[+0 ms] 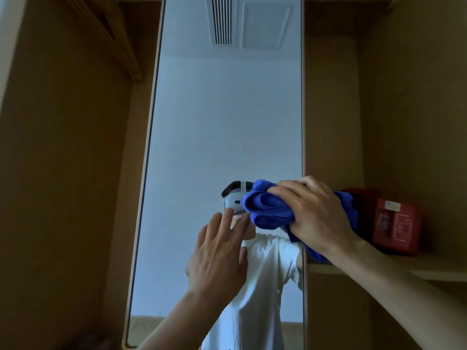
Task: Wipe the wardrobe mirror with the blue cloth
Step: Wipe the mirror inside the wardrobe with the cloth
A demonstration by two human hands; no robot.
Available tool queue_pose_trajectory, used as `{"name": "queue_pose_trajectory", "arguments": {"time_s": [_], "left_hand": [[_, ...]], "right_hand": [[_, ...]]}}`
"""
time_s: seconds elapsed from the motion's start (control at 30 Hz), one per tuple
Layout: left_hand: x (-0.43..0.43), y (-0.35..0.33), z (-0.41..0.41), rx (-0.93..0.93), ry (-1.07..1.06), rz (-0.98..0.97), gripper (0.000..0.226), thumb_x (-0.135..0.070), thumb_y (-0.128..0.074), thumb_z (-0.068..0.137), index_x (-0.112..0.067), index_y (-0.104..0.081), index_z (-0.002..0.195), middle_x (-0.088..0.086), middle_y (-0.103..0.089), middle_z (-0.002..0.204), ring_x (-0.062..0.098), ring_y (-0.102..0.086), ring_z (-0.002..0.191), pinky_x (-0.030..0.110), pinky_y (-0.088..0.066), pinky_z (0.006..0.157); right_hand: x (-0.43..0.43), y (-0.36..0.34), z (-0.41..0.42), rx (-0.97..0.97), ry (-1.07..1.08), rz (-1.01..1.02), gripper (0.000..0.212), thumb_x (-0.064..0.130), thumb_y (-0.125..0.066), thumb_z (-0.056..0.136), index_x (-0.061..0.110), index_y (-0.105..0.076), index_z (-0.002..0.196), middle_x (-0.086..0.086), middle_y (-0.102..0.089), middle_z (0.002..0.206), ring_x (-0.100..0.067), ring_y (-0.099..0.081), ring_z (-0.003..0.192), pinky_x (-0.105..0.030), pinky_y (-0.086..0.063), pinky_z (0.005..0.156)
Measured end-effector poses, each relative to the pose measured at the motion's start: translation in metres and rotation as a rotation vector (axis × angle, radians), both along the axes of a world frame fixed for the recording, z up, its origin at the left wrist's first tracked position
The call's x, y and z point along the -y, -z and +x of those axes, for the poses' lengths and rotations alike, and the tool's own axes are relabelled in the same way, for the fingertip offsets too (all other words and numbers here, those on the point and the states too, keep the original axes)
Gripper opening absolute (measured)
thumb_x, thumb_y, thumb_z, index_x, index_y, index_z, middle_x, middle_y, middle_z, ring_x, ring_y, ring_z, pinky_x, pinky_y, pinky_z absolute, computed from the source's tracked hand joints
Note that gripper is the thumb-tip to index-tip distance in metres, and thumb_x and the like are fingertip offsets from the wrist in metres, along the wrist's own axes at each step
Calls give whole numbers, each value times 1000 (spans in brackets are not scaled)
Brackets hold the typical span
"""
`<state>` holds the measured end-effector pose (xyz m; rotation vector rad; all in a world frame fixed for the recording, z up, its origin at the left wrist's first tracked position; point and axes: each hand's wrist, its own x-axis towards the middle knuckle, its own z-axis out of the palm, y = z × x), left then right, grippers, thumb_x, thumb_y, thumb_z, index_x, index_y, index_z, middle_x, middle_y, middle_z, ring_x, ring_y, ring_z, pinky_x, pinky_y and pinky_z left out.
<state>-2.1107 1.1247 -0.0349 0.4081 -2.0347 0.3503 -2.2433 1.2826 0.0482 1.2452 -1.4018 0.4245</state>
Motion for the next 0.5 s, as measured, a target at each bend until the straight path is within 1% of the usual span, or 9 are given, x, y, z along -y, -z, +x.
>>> {"name": "queue_pose_trajectory", "arguments": {"time_s": [0.07, 0.1, 0.17, 0.23, 0.3, 0.37, 0.43, 0.5], "left_hand": [[2, -6, 2, -15, 3, -20, 66, -39, -51, 95, -38, -20, 154, -10, -27, 152, 17, -35, 134, 29, -36, 110], [4, -7, 2, -9, 3, -34, 69, -39, -51, 95, -38, -17, 155, -11, -28, 151, 17, -37, 132, 29, -37, 109], [7, -7, 3, 11, -1, -58, 74, -41, -50, 96, -38, -8, 158, -10, -28, 151, 17, -35, 134, 29, -36, 110], [8, -7, 3, 14, -4, -64, 75, -43, -49, 97, -37, -6, 159, -10, -28, 152, 17, -33, 136, 29, -36, 111], [8, -8, 4, 14, -3, -58, 74, -44, -47, 97, -36, -7, 159, -9, -28, 154, 17, -32, 138, 30, -36, 112], [8, -8, 5, 18, -2, -65, 74, -45, -47, 97, -36, -8, 160, -9, -27, 154, 18, -31, 139, 30, -36, 112], [8, -7, 8, 13, 26, -60, 72, -44, -49, 97, -36, -14, 159, -9, -28, 154, 17, -32, 138, 29, -38, 110], [9, -4, 13, -7, 66, -47, 64, -39, -56, 95, -34, -29, 153, -9, -31, 153, 16, -36, 138, 28, -41, 107]], "right_hand": [[3, -11, 2, 8, -2, -11, 55, 5, -79, 72, 19, -67, 123, 4, -69, 120, -30, -60, 100, -47, -51, 82], [4, -17, 3, 8, -6, -18, 53, 5, -78, 72, 19, -67, 122, 4, -69, 119, -30, -59, 100, -47, -50, 82], [7, -31, 6, 24, -25, -39, 54, -1, -73, 70, 18, -67, 120, 2, -69, 119, -31, -58, 100, -46, -48, 84], [11, -43, 10, 65, -43, -78, 55, -4, -68, 69, 17, -67, 120, 1, -70, 117, -32, -57, 99, -44, -45, 85], [16, -48, 14, 104, -35, -112, 52, -1, -67, 73, 19, -66, 121, 2, -70, 115, -31, -56, 98, -41, -43, 83], [18, -41, 17, 113, -19, -97, 50, 3, -69, 76, 20, -66, 122, 4, -70, 116, -30, -55, 98, -41, -43, 83], [15, -26, 17, 101, -26, -42, 50, 4, -72, 75, 21, -67, 121, 4, -70, 116, -28, -55, 96, -41, -44, 83], [11, -10, 14, 88, -41, 25, 54, 1, -72, 71, 22, -67, 121, 6, -70, 114, -25, -54, 93, -39, -44, 82]]}}
